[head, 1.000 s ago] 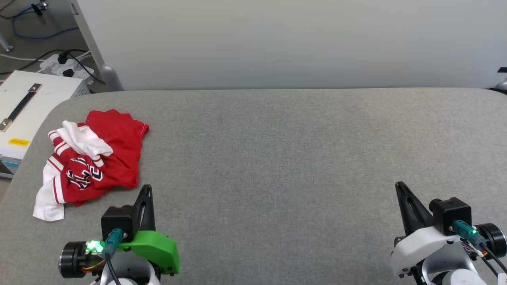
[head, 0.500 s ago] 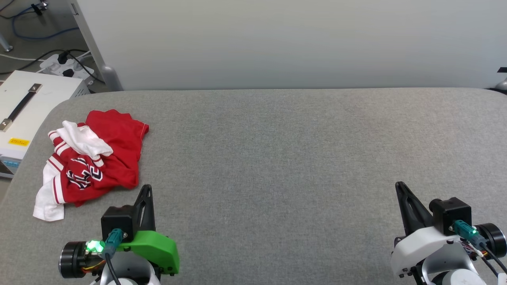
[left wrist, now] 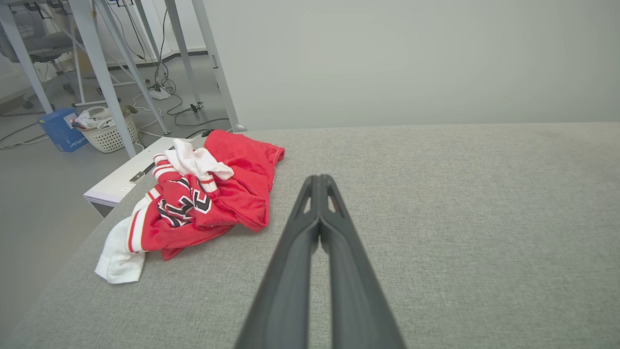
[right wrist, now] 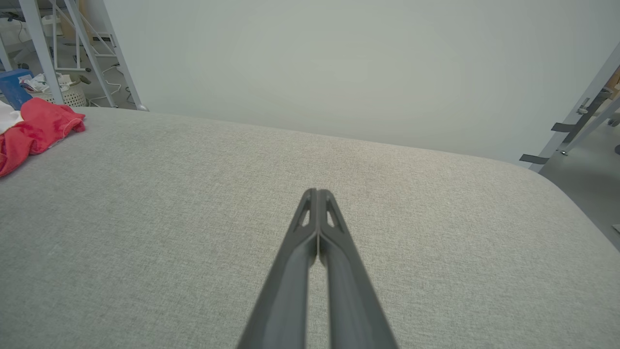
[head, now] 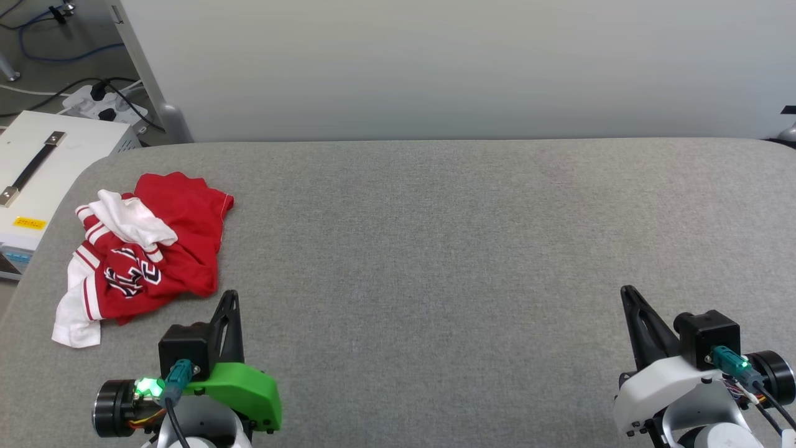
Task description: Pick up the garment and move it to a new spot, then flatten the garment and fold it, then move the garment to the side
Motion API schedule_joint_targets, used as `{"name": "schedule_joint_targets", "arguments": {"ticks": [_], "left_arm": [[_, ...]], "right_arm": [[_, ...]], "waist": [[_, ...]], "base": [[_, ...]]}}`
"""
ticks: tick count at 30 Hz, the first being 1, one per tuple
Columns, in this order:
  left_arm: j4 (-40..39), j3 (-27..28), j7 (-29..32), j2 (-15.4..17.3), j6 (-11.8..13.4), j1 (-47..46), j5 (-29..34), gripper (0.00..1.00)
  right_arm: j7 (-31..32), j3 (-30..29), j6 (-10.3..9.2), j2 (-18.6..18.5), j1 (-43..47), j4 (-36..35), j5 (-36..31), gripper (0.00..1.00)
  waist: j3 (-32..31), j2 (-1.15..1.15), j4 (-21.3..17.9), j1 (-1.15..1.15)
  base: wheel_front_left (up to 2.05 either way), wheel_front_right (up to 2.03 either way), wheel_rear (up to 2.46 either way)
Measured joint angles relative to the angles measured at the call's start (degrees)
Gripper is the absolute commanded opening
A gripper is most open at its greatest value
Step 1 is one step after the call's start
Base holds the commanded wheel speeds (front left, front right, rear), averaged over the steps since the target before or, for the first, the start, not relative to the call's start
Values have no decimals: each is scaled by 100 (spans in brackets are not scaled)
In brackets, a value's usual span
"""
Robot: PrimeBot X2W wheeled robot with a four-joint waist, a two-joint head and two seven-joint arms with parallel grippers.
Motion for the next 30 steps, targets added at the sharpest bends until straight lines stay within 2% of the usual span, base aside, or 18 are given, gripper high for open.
{"name": "schedule_joint_targets", "arguments": {"ticks": [22,23,30], "left_arm": [[0,0,0,0,0,0,0,0],[0,-1,0,0,0,2,-1,100],[2,-3,-1,1,2,8,-2,100]], "right_arm": [[0,0,0,0,0,0,0,0],[0,1,0,0,1,1,2,100],[-3,-3,0,0,3,2,10,100]], "waist": [[0,0,0,0],[0,0,0,0],[4,0,-1,0]], "base": [[0,0,0],[0,0,0],[0,0,0]]}}
